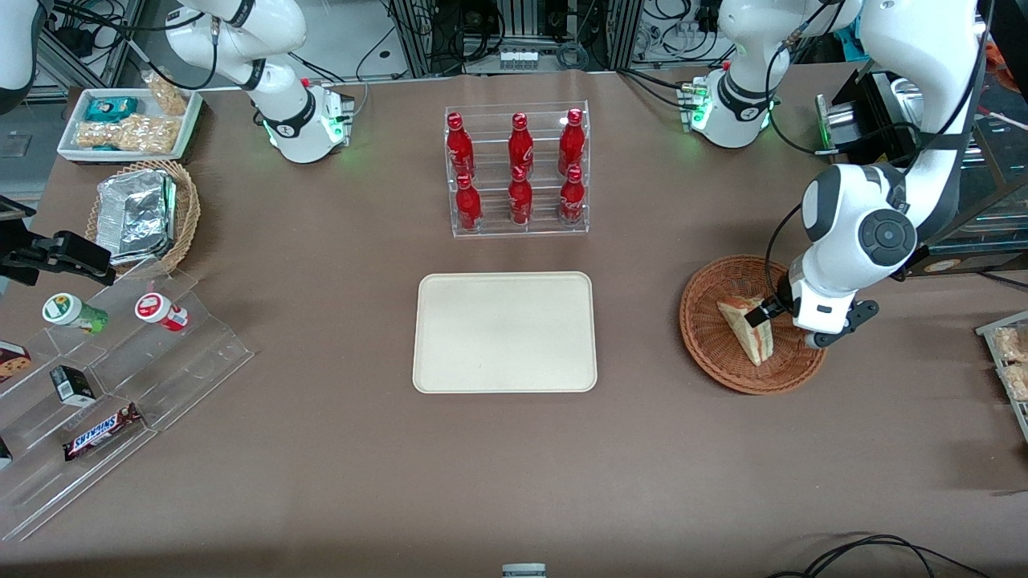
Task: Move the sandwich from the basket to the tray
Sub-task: 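Close the left gripper on the wrapped sandwich wedge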
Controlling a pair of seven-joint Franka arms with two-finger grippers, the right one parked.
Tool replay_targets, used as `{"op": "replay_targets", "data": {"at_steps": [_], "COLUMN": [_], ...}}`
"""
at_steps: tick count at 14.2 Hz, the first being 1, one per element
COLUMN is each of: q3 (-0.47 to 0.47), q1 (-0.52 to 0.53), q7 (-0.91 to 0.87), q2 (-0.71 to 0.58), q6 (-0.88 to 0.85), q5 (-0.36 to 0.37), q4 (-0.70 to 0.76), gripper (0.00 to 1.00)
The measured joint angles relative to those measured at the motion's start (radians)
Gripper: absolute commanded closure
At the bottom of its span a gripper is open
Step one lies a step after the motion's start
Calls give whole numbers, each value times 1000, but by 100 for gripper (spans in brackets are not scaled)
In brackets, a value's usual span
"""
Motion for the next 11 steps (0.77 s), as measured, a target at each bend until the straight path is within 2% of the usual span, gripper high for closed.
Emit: {"op": "replay_targets", "data": {"at_steps": [10, 11], "q3": [-4, -4], "q1": [-30, -38], "q7": [-18, -30], "q2": [74, 78], "q6": [24, 28], "q5": [-1, -1], "q4": [-4, -4], "gripper": [0, 10]}}
